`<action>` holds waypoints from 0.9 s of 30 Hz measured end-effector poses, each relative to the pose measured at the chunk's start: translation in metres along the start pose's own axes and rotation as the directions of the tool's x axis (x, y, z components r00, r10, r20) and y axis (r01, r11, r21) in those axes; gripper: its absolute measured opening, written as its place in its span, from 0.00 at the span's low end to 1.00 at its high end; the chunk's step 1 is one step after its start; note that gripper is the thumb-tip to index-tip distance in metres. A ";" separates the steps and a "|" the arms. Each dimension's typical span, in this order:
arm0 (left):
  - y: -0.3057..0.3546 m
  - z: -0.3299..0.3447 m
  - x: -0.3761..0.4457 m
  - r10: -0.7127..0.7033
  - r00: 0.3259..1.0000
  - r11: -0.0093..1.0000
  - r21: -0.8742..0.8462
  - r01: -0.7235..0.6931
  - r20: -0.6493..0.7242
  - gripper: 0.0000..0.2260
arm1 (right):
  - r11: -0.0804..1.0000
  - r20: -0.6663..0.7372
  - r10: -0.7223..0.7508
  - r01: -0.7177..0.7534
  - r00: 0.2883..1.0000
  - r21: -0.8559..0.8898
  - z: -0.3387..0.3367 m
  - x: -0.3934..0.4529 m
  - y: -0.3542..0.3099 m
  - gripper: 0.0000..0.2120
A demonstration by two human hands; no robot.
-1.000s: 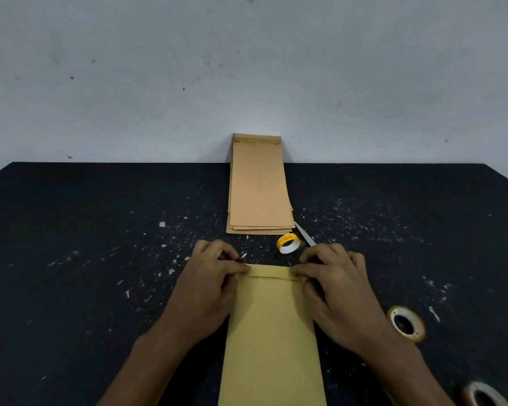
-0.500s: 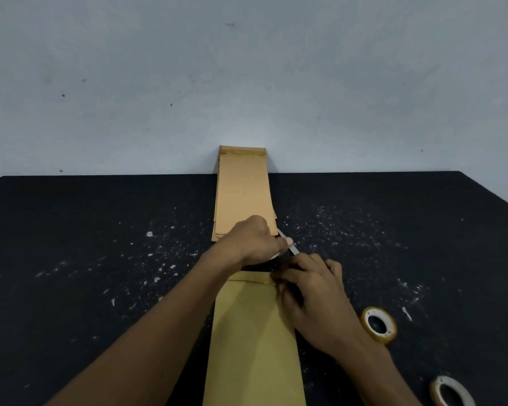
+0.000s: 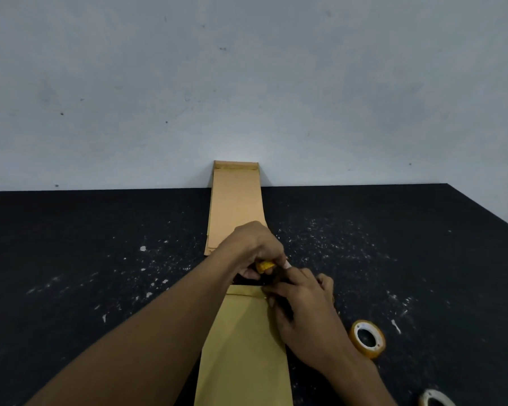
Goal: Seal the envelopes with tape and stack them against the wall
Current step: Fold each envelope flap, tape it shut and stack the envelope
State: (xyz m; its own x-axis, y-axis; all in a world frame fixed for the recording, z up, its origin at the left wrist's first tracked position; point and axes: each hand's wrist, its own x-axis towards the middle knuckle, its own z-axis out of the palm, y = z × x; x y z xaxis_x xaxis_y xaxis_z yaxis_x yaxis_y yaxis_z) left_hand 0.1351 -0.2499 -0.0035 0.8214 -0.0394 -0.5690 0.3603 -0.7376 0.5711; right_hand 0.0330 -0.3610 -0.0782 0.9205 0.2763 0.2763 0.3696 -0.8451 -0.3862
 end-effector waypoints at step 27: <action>-0.111 0.009 -0.079 0.679 0.693 0.536 -0.482 -0.693 -0.241 0.07 | 0.781 -0.223 0.209 -0.026 0.952 0.624 -0.027 0.005 -0.018 0.08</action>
State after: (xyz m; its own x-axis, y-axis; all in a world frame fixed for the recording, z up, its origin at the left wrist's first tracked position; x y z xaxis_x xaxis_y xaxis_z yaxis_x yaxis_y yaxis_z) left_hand 0.0258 -0.1710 -0.0275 0.9207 -0.3656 0.1365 -0.1634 -0.0435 0.9856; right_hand 0.0273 -0.3565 -0.0462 0.9256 -0.0156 0.3783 0.3442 -0.3815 -0.8579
